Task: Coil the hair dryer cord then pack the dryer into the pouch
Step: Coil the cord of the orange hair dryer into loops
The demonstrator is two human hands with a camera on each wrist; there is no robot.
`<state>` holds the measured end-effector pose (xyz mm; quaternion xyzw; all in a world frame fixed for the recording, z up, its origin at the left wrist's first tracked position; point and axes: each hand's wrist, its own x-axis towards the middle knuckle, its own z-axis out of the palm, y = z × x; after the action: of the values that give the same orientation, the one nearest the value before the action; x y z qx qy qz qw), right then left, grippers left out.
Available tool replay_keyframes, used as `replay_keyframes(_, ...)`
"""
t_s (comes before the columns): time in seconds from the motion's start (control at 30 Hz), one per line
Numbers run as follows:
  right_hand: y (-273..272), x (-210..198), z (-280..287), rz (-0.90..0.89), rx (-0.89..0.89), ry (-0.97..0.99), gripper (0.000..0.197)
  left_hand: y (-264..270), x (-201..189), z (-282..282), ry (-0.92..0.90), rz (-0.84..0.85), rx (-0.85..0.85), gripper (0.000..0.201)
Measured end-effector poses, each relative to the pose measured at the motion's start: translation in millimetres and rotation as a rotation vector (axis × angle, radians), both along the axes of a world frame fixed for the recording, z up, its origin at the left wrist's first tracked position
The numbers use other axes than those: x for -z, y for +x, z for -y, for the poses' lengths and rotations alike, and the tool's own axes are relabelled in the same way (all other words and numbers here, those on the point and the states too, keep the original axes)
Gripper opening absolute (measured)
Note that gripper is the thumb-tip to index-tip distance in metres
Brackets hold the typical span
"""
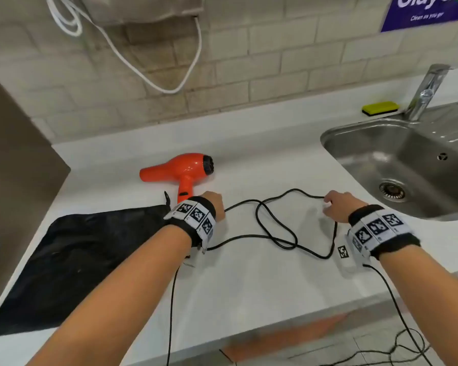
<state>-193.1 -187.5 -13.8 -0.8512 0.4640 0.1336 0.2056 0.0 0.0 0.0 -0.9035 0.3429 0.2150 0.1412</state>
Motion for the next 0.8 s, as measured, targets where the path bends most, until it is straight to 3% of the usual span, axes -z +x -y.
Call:
replay_keyframes(0.1, 0.1, 4.2, 2.0, -0.017, 0.041, -0.001, 0.034, 22.2, 27.0, -2.7, 0.118, 0.028, 0.057, 0.046)
replay_keyframes(0.17, 0.5, 0.7, -1.2, -0.069, 0.019, 0.021, 0.014, 52.1, 65.3, 4.7, 0.141, 0.014, 0.11, 0.037)
replay_keyframes(0.2, 0.2, -0.3, -2.3, -0.092, -0.005, 0.019, 0.014, 59.1, 74.8, 6.7, 0.154, 0.007, 0.128, 0.031)
replay_keyframes(0.27, 0.2, -1.0, -0.8, -0.059, -0.005, 0.013, 0.015, 39.0, 49.4, 2.0, 0.177, -0.01, 0.12, 0.027)
replay_keyframes(0.33, 3.0, 1.3, 4.6, 0.121, 0.048, 0.048, 0.019, 21.5, 25.3, -2.5, 0.068, -0.044, 0.112, 0.022)
replay_keyframes(0.4, 7.4, -6.9, -1.5, 0.367, 0.067, 0.071, 0.024, 11.3, 9.9, -3.2, -0.168, -0.102, 0.067, 0.029)
replay_keyframes(0.5, 16.9, -29.0, -19.7, 0.655, -0.043, 0.032, 0.022, -8.0, -12.8, -0.4, -0.529, -0.132, 0.121, 0.036)
replay_keyframes(0.6, 28.3, -47.1, -39.8, 0.686, -0.258, 0.016, 0.024, -34.2, -27.9, 5.8, -0.745, -0.223, 0.214, 0.042)
replay_keyframes(0.67, 32.9, -53.3, -49.6, 0.639, -0.377, 0.05, 0.019, -48.1, -35.6, 8.7, -0.834, -0.283, 0.267, 0.057)
replay_keyframes(0.73, 33.4, -55.3, -54.4, 0.606, -0.436, 0.071, 0.014, -53.0, -37.2, 9.9, -0.826, -0.276, 0.322, 0.068)
replay_keyframes(0.8, 33.5, -54.4, -55.4, 0.624, -0.458, 0.087, 0.016, -51.3, -36.0, 9.9, -0.763, -0.255, 0.33, 0.063)
